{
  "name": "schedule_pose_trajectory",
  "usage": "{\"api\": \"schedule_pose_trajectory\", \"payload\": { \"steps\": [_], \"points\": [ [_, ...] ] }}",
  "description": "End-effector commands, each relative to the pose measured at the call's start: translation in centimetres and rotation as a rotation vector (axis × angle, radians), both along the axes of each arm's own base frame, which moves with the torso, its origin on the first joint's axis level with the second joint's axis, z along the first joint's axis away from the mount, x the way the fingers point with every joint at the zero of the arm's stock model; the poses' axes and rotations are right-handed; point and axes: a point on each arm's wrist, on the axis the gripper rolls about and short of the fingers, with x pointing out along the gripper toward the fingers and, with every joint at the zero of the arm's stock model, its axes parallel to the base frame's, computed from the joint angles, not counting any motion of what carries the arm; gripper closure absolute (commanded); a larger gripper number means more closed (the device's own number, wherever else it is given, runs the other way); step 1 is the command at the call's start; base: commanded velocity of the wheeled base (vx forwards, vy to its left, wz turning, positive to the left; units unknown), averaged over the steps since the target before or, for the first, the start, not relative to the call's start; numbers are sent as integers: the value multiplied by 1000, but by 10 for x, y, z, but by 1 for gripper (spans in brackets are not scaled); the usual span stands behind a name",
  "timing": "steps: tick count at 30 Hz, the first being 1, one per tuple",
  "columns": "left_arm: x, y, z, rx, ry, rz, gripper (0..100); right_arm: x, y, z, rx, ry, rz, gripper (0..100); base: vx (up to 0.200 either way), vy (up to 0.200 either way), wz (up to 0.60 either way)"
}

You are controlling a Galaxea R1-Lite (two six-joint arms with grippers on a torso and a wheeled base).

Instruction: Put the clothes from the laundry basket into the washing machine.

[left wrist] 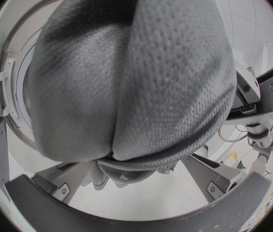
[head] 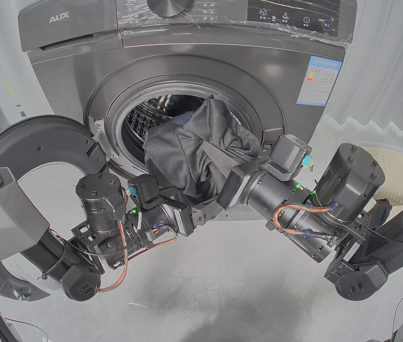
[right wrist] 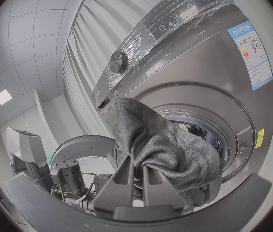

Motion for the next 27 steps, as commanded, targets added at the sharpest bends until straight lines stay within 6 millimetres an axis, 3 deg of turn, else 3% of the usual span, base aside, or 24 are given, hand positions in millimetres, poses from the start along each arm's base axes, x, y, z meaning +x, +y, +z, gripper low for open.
{"api": "schedule_pose_trajectory", "payload": {
  "steps": [1,4,5,11,16,18,27],
  "points": [
    [2,-3,2,-8,-9,-3,0,0,1,0,-1,-1,1,100,0,0,0],
    [2,-5,2,-13,-17,-6,0,0,1,-1,-2,0,1,100,0,0,0],
    [3,-4,4,-27,-36,-3,100,0,0,0,-1,-1,1,100,0,0,0],
    [-3,-2,11,-47,-65,-5,100,0,0,0,-1,-1,0,100,0,0,0],
    [-22,3,31,-74,-104,-32,100,2,-1,-1,-4,3,-6,100,0,0,0],
    [-42,5,44,-97,-131,-72,100,3,-3,-3,-8,7,-12,100,0,0,0],
    [-74,22,56,-127,-174,-128,100,1,-8,-15,-45,39,-17,100,0,0,0]
  ]
}}
